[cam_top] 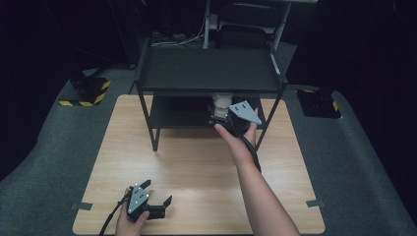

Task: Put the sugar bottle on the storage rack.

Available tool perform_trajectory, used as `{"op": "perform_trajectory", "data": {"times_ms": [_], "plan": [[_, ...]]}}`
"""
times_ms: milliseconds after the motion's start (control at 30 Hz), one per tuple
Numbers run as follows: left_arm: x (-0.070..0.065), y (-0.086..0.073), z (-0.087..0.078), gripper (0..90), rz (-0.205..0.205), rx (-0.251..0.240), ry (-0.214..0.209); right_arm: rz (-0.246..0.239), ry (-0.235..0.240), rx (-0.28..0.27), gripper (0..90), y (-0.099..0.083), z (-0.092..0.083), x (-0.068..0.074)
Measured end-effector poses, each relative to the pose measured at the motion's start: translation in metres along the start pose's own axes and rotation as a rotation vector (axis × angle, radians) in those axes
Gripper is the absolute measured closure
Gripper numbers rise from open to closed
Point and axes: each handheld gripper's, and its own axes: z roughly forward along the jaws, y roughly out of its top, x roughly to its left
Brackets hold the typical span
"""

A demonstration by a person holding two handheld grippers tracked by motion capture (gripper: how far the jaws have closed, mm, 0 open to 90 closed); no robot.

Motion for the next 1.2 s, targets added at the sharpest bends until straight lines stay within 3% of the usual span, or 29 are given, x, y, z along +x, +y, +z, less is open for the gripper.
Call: {"op": "perform_trajectory", "data": {"times_ms": [600, 767, 933, 1200], "plan": [[-0.003, 0.000, 0.001, 0.5, -0.007, -0.002, 0.011, -0.038, 0.058, -0.029, 0.2, -0.034, -0.069, -0.014], [-0.003, 0.000, 0.001, 0.6, 0.000, -0.003, 0.013, -0.033, 0.070, -0.016, 0.2, -0.045, -0.084, -0.017], [-0.004, -0.001, 0.000, 0.5, 0.004, -0.008, 0.015, -0.069, 0.085, -0.002, 0.2, -0.062, -0.106, -0.018], [-0.004, -0.001, 0.000, 0.5, 0.005, -0.009, 0.015, -0.077, 0.098, 0.015, 0.2, -0.086, -0.133, -0.020]]}}
